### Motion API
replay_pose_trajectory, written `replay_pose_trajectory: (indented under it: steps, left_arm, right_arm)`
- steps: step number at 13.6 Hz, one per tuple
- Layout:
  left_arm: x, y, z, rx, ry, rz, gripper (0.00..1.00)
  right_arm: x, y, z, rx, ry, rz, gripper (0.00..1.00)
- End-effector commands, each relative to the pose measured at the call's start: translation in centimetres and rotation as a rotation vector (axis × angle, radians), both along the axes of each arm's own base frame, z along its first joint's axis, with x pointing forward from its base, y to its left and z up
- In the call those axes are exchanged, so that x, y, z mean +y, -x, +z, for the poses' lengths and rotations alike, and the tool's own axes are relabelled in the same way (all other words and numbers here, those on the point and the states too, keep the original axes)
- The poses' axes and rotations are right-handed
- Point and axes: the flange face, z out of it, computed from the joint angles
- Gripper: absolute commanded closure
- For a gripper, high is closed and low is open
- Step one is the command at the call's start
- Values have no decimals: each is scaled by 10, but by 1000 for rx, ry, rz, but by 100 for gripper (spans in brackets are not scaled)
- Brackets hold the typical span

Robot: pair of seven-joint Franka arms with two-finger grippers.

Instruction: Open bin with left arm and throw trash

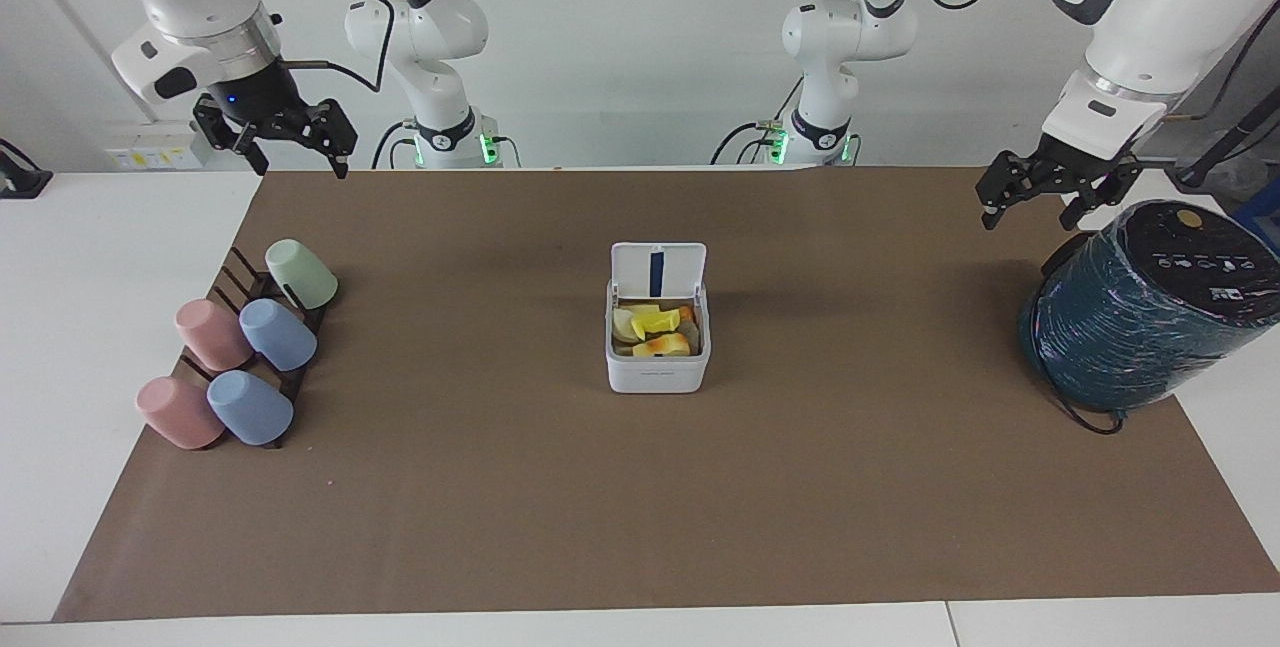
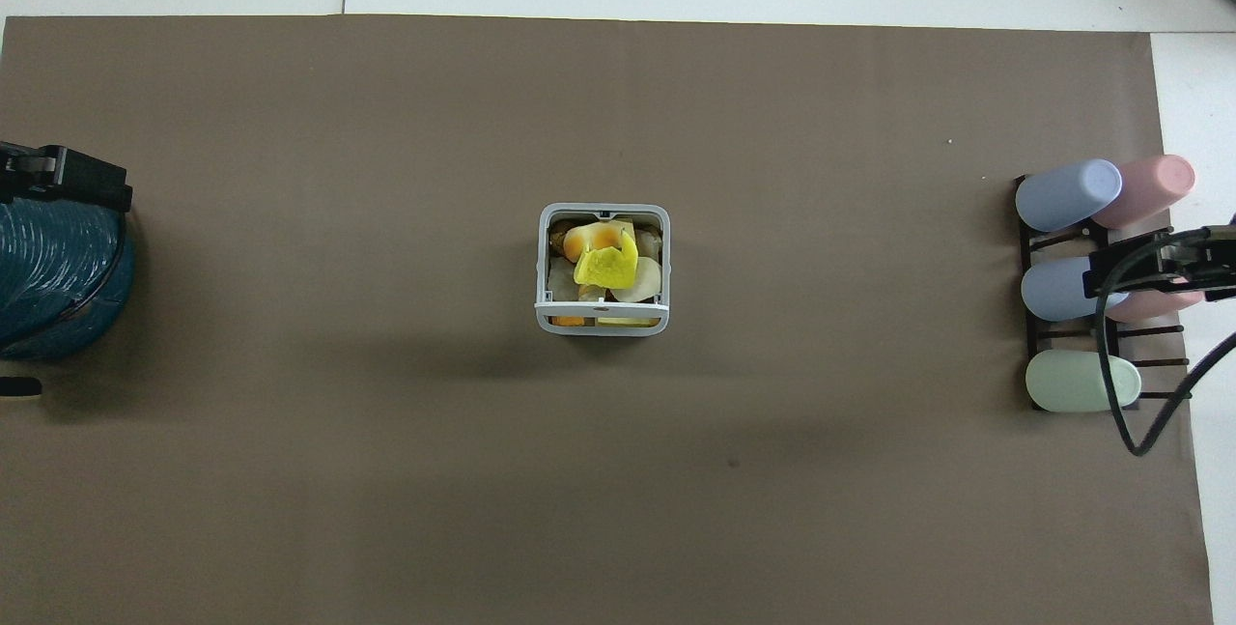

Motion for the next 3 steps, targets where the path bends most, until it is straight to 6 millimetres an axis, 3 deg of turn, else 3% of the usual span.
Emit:
replay_pose_trajectory:
  steps: [1, 3]
  left_arm:
    - [2, 9, 1, -5, -22, -2, 0]
    - [2, 9, 1, -5, -22, -2, 0]
  right_arm:
    - [2, 1, 1, -13, 14, -7, 0]
    - [3, 1, 1, -15, 16, -7, 0]
